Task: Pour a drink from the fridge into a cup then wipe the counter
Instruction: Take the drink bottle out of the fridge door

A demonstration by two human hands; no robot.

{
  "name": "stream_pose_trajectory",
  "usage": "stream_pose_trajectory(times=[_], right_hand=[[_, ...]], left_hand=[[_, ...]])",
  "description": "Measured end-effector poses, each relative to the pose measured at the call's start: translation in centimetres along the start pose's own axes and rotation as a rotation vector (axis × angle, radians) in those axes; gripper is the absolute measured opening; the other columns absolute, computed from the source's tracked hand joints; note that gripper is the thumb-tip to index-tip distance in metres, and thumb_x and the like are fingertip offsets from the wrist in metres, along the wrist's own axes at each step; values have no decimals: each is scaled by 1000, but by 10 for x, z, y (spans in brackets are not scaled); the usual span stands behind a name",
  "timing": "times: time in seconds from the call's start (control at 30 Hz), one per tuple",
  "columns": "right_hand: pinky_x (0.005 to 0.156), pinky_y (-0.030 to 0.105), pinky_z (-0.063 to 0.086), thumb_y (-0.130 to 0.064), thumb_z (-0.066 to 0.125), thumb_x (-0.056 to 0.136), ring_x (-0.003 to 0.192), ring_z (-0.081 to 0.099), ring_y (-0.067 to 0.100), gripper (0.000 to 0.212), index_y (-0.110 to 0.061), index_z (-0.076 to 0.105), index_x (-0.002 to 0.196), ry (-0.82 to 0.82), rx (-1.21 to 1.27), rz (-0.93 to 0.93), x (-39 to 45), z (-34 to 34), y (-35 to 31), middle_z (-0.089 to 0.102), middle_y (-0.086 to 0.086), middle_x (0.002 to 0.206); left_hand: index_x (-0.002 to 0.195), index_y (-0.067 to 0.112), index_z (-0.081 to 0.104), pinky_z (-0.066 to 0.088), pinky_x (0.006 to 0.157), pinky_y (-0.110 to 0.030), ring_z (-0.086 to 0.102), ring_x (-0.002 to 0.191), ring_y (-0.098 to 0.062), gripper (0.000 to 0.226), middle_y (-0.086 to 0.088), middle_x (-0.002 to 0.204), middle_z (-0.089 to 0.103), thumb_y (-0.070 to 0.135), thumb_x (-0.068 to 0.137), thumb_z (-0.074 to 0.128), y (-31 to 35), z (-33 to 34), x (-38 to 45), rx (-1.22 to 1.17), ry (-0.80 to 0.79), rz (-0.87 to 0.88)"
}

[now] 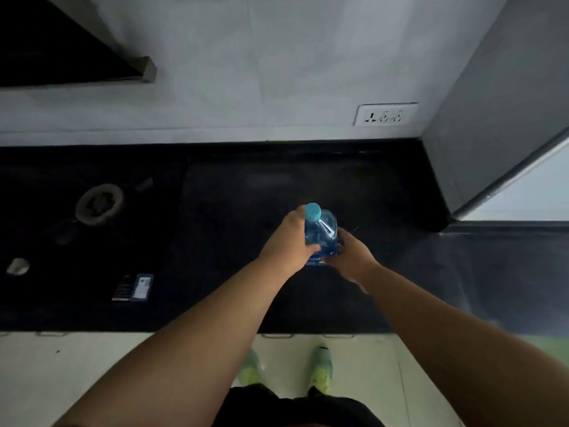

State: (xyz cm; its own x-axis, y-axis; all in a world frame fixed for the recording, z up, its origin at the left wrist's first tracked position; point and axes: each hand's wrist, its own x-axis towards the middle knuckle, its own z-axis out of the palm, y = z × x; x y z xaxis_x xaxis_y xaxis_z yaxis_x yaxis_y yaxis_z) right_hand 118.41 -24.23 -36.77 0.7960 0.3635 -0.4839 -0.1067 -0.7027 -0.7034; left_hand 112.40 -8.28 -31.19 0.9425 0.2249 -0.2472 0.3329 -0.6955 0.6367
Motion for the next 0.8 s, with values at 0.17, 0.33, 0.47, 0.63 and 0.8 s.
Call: stream_pose_trajectory(times=[0.17,0.33,0.47,0.63,0.8], right_hand=[[95,34,51,-16,72,95,117,65,18,68,-29,41,154,0,-21,31,15,3,-3,68,-6,129],[88,38,56,-20,59,99,109,68,23,52,-23,46,149,-21,-122,61,11,2,-2,70,1,126],[85,37,55,-29,57,101,97,68,24,32,-12,64,128,-110,-221,86,-2,-13,-14,71,5,109],[96,34,49,-36,57,103,121,65,27,31,-20,67,127,-162,-372,22,-42,-26,-40,71,4,124],[105,34,49,-46,60,101,127,61,19,41,-38,57,141,-135,-477,-317,-89,-2,-104,59,-10,141]], left_hand=[[158,26,32,51,110,-44,59,134,-24,84,-1,158,43,21,90,81,8,6,16,113,18,-7],[164,24,19,50,112,-47,54,142,-27,95,-1,171,26,21,92,80,12,11,17,104,18,-56],[168,21,-8,38,121,-43,26,159,-26,117,-5,177,-3,21,91,80,15,-1,8,51,-78,-120],[167,25,17,42,118,-46,36,152,-24,84,-1,172,21,31,100,67,12,-34,-33,97,-46,-128],[153,33,50,42,117,-44,38,149,-16,49,8,166,35,44,105,56,-28,-84,-107,124,56,-153]])
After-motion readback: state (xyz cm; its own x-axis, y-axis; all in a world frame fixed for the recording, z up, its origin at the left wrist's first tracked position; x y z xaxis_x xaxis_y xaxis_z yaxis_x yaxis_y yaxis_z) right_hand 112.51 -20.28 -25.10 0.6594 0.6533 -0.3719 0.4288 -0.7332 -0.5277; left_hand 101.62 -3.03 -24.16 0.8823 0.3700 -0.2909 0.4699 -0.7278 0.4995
